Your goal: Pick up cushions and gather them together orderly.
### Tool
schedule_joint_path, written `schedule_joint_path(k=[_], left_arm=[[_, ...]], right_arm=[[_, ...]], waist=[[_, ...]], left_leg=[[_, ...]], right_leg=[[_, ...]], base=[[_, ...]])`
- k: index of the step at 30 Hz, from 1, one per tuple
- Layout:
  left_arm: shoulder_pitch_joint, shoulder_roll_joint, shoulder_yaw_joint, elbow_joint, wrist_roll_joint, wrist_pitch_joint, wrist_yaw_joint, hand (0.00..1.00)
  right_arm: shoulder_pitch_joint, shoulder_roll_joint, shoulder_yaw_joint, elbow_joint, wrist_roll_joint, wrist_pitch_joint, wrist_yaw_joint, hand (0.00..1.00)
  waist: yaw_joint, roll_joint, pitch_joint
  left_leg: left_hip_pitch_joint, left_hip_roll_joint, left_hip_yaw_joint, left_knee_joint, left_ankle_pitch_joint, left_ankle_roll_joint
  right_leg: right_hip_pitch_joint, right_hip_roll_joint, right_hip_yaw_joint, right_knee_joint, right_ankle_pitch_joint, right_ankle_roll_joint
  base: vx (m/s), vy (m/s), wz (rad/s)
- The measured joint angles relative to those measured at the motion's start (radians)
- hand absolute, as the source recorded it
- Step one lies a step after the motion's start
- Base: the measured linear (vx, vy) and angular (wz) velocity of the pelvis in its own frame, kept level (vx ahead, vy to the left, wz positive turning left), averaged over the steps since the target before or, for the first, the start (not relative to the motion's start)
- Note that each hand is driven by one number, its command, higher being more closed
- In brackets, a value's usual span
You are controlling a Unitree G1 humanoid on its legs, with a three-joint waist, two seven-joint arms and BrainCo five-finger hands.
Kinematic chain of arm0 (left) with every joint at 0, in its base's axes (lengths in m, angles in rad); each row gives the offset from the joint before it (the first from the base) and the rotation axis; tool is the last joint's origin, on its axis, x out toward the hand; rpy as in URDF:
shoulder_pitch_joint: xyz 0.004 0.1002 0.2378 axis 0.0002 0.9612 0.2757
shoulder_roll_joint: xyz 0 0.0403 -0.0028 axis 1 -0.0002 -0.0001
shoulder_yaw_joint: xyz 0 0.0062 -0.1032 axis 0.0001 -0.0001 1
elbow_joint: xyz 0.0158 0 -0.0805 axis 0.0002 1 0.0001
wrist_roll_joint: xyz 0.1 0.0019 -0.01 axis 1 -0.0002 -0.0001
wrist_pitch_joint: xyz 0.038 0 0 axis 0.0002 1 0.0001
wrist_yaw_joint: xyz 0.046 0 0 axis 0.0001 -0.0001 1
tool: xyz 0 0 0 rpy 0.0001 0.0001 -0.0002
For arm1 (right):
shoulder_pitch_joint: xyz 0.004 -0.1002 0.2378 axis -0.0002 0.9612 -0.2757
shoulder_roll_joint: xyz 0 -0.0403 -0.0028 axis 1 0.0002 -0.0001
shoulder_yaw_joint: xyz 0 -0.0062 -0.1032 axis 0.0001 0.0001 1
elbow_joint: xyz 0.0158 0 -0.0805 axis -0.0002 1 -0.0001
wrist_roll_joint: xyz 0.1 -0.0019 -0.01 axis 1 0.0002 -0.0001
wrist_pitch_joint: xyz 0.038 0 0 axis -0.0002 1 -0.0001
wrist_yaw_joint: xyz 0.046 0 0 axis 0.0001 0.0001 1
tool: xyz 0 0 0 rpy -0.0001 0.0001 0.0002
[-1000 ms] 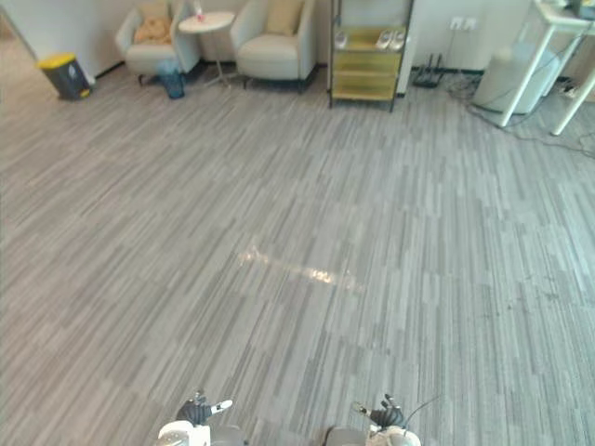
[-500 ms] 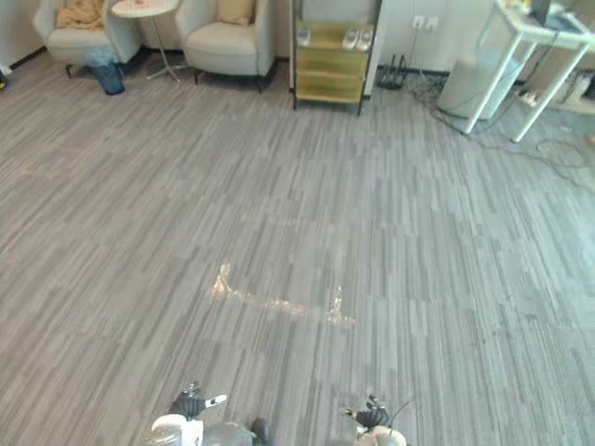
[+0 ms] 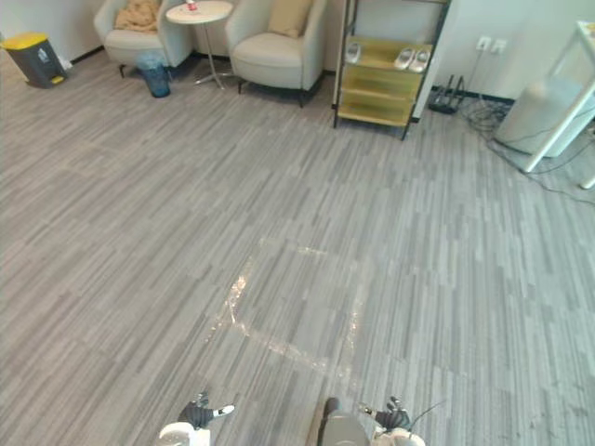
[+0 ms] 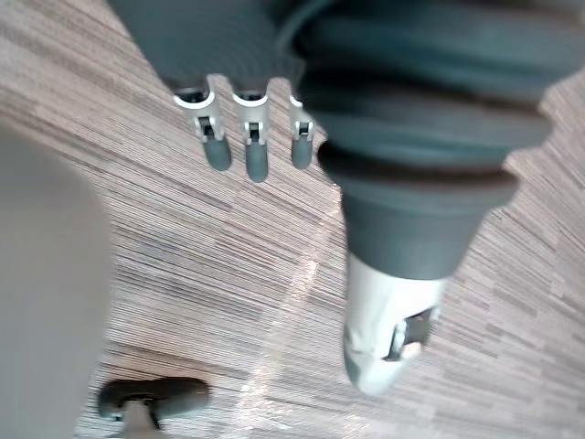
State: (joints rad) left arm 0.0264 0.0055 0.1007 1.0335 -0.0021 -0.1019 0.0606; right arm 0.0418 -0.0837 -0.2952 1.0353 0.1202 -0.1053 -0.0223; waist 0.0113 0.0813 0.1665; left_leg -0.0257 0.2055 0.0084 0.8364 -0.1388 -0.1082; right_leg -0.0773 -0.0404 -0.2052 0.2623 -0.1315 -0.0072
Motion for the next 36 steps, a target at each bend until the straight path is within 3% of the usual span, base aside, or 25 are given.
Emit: schedule_joint_path(k=[2, 3, 5, 6, 7, 8, 9, 10, 11, 12, 14, 15, 16, 18, 19, 22, 24, 25, 26, 27, 28, 30, 31, 34, 36], left_arm=[[0.002, 0.003, -0.004, -0.014, -0.001, -0.002, -0.002, 0.0], [-0.003, 0.004, -0.012, -0.023, -0.002, -0.004, -0.001, 0.0], [-0.011, 0.005, -0.015, -0.026, -0.002, -0.011, -0.002, 0.0], [-0.014, 0.008, -0.031, -0.03, -0.002, -0.019, -0.001, 0.0], [-0.015, 0.009, -0.037, -0.03, -0.002, -0.02, 0.0, 0.0], [-0.017, 0.012, -0.053, -0.03, -0.002, -0.021, 0.001, 0.0], [-0.017, 0.022, -0.063, -0.029, -0.002, -0.021, 0.001, 0.0], [-0.018, 0.029, -0.067, -0.027, -0.002, -0.021, 0.001, 0.0], [-0.031, 0.042, -0.087, -0.013, -0.002, -0.018, 0.0, 0.0], [-0.047, 0.053, -0.095, 0.0, -0.002, -0.018, -0.005, 0.0], [-0.045, 0.055, -0.097, 0.002, -0.003, -0.018, -0.004, 0.0], [-0.044, 0.056, -0.1, 0.008, -0.003, -0.018, -0.005, 0.0], [-0.043, 0.061, -0.117, 0.029, -0.01, -0.015, -0.005, 0.0], [-0.039, 0.073, -0.148, 0.042, -0.013, -0.011, -0.005, 0.0], [-0.03, 0.082, -0.16, 0.043, -0.014, -0.01, -0.005, 0.0], [-0.029, 0.09, -0.159, 0.048, -0.02, -0.003, -0.004, 0.0], [-0.027, 0.09, -0.159, 0.05, -0.02, 0.0, -0.005, 0.0], [-0.026, 0.09, -0.159, 0.05, -0.02, 0.0, -0.005, 0.0], [-0.019, 0.091, -0.159, 0.05, -0.02, 0.0, -0.005, 0.0], [-0.018, 0.096, -0.154, 0.06, -0.02, 0.0, -0.004, 0.0], [-0.019, 0.084, -0.147, 0.065, -0.02, 0.001, -0.003, 0.0], [-0.018, 0.054, -0.135, 0.066, -0.019, -0.001, -0.006, 0.0], [-0.018, 0.049, -0.135, 0.069, -0.019, -0.001, -0.006, 0.0], [-0.03, 0.046, -0.125, 0.064, -0.019, -0.001, -0.015, 0.0], [-0.029, 0.041, -0.107, 0.055, -0.019, -0.002, -0.022, 0.0]], right_arm=[[0.001, 0.014, 0.011, 0.01, 0.006, 0.002, -0.001, 0.0], [-0.005, 0.022, 0.006, 0.011, 0.009, 0.002, -0.002, 0.0], [-0.015, 0.026, 0.0, 0.011, 0.011, 0.002, -0.007, 0.0], [-0.021, 0.027, -0.012, 0.011, 0.014, 0.001, -0.012, 0.0], [-0.022, 0.027, -0.015, 0.011, 0.016, 0.001, -0.014, 0.0], [-0.022, 0.023, -0.016, 0.014, 0.019, 0.0, -0.019, 0.0], [-0.024, 0.023, -0.008, 0.028, 0.018, 0.0, -0.02, 0.0], [-0.024, 0.028, -0.001, 0.034, 0.018, 0.0, -0.019, 0.0], [-0.022, 0.037, 0.003, 0.049, 0.016, 0.0, -0.018, 0.0], [-0.018, 0.041, 0.003, 0.055, 0.015, 0.001, -0.017, 0.0], [-0.022, 0.043, 0.003, 0.055, 0.005, 0.001, -0.017, 0.0], [-0.027, 0.043, 0.005, 0.055, 0.002, 0.001, -0.016, 0.0], [-0.031, 0.047, 0.007, 0.055, -0.001, 0.001, -0.013, 0.0], [-0.021, 0.043, 0.028, 0.056, -0.001, 0.001, -0.008, 0.0], [-0.019, 0.04, 0.036, 0.054, -0.002, 0.0, -0.003, 0.0], [-0.02, 0.037, 0.043, 0.054, -0.002, 0.0, 0.004, 0.0], [-0.022, 0.034, 0.046, 0.052, -0.002, 0.0, 0.004, 0.0], [-0.021, 0.034, 0.046, 0.052, -0.002, 0.0, 0.004, 0.0], [-0.014, 0.036, 0.048, 0.052, -0.002, 0.0, 0.004, 0.0], [-0.002, 0.032, 0.043, 0.049, 0.005, -0.002, 0.005, 0.0], [-0.007, 0.021, 0.043, 0.048, 0.0, -0.004, 0.003, 0.0], [-0.004, 0.003, 0.032, 0.05, -0.002, -0.003, 0.005, 0.0], [-0.003, 0.003, 0.024, 0.051, -0.002, -0.003, 0.005, 0.0], [0.003, 0.004, 0.02, 0.056, 0.0, -0.001, 0.004, 0.0], [0.004, 0.004, 0.024, 0.053, 0.008, -0.001, 0.003, 0.0]], waist=[[0.016, -0.004, 0.004], [0.026, -0.011, 0.007], [0.036, -0.022, 0.009], [0.043, -0.031, 0.007], [0.044, -0.031, 0.008], [0.046, -0.03, 0.008], [0.053, -0.054, -0.003], [0.051, -0.069, -0.012], [0.04, -0.083, -0.018], [0.05, -0.096, -0.018], [0.053, -0.096, -0.02], [0.053, -0.095, -0.02], [0.054, -0.094, -0.016], [0.046, -0.086, -0.012], [0.043, -0.082, -0.016], [0.038, -0.08, -0.016], [0.035, -0.077, -0.015], [0.035, -0.077, -0.015], [0.034, -0.089, -0.017], [0.026, -0.099, -0.015], [0.025, -0.076, -0.016], [0.021, -0.04, -0.03], [0.021, -0.038, -0.031], [0.021, -0.037, -0.03], [0.03, -0.017, -0.023]], left_leg=[[-0.076, 0.036, 0.076, 0.13, -0.054, 0.017], [-0.117, 0.027, 0.14, 0.081, -0.106, 0.033], [-0.168, -0.016, 0.185, -0.092, -0.126, 0.037], [-0.182, -0.069, 0.177, -0.312, -0.1, 0.036], [-0.183, -0.087, 0.166, -0.386, -0.079, 0.035], [-0.184, -0.127, 0.114, -0.564, 0.038, 0.03], [-0.159, -0.166, 0.095, -0.599, 0.121, 0.061], [-0.162, -0.179, 0.094, -0.601, 0.112, 0.063], [-0.17, -0.193, 0.1, -0.566, 0.081, 0.089], [-0.163, -0.194, 0.121, -0.528, 0.04, 0.101], [-0.135, -0.191, 0.143, -0.522, 0.009, 0.114], [-0.099, -0.191, 0.16, -0.541, -0.004, 0.118], [-0.004, -0.195, 0.179, -0.606, -0.015, 0.13], [0.102, -0.197, 0.186, -0.665, -0.029, 0.131], [0.152, -0.192, 0.197, -0.706, -0.032, 0.13], [0.197, -0.167, 0.2, -0.738, -0.037, 0.122], [0.217, -0.13, 0.197, -0.751, -0.042, 0.114], [0.221, -0.126, 0.196, -0.751, -0.045, 0.108], [0.237, -0.129, 0.19, -0.751, -0.061, 0.082], [0.266, -0.137, 0.166, -0.749, -0.101, 0.039], [0.274, -0.116, 0.164, -0.747, -0.102, 0.037], [0.265, -0.086, 0.137, -0.694, -0.105, 0.031], [0.259, -0.081, 0.133, -0.676, -0.105, 0.031], [0.127, -0.03, 0.081, -0.333, -0.103, 0.014], [0.021, 0.022, 0.06, -0.057, -0.081, -0.027]], right_leg=[[0.118, 0.016, -0.003, -0.058, -0.014, -0.01], [0.191, 0.01, 0.0, -0.115, -0.014, -0.01], [0.24, -0.009, 0.002, -0.16, -0.013, -0.008], [0.26, -0.027, 0.006, -0.183, -0.019, 0.001], [0.267, -0.032, 0.007, -0.189, -0.023, 0.008], [0.293, -0.037, 0.016, -0.208, -0.039, 0.033], [0.312, -0.051, 0.038, -0.221, -0.057, 0.059], [0.315, -0.062, 0.04, -0.219, -0.062, 0.064], [0.316, -0.083, 0.045, -0.203, -0.068, 0.074], [0.304, -0.097, 0.071, -0.153, -0.068, 0.074], [0.27, -0.107, 0.094, -0.051, -0.069, 0.076], [0.223, -0.115, 0.118, 0.069, -0.067, 0.081], [0.128, -0.138, 0.134, 0.321, -0.04, 0.135], [0.077, -0.153, 0.099, 0.464, -0.087, 0.126], [0.041, -0.153, 0.064, 0.477, -0.123, 0.114], [-0.023, -0.142, -0.038, 0.385, -0.148, 0.101], [-0.071, -0.085, -0.068, 0.118, -0.081, 0.08], [-0.075, -0.077, -0.063, 0.072, -0.055, 0.077], [-0.072, -0.06, -0.042, -0.065, 0.052, 0.067], [-0.069, -0.054, -0.006, -0.083, 0.173, 0.026], [-0.067, -0.04, -0.013, -0.061, 0.173, 0.023], [-0.052, -0.022, -0.039, -0.057, 0.105, 0.012], [-0.048, -0.016, -0.041, -0.058, 0.094, 0.015], [0.034, 0.018, -0.057, -0.101, 0.055, -0.001], [0.109, 0.057, -0.047, -0.125, 0.027, -0.027]], base=[[0.49, -0.183, -0.06], [0.52, -0.138, -0.16], [0.43, -0.022, -0.18], [0.3, 0.037, -0.18], [0.4, 0.091, -0.17], [0.4, 0.146, -0.25], [0.4, 0.146, -0.17], [0.45, 0.122, 0.01], [0.47, 0.112, 0.05], [0.63, 0.167, -0.11], [0.4, 0.143, -0.34], [0.36, 0.147, -0.49], [0.35, 0.14, -0.44], [0.37, 0.11, -0.23], [0.32, 0.057, -0.18], [0.26, -0.025, -0.04], [0.28, -0.115, 0.08], [0.29, -0.164, 0.12], [0.37, -0.265, 0.23], [0.39, -0.275, 0.16], [0.37, -0.292, 0.18], [0.25, -0.197, 0.12], [0.24, -0.221, 0.21], [0.2, -0.197, 0.19], [0.24, -0.113, -0.2]])
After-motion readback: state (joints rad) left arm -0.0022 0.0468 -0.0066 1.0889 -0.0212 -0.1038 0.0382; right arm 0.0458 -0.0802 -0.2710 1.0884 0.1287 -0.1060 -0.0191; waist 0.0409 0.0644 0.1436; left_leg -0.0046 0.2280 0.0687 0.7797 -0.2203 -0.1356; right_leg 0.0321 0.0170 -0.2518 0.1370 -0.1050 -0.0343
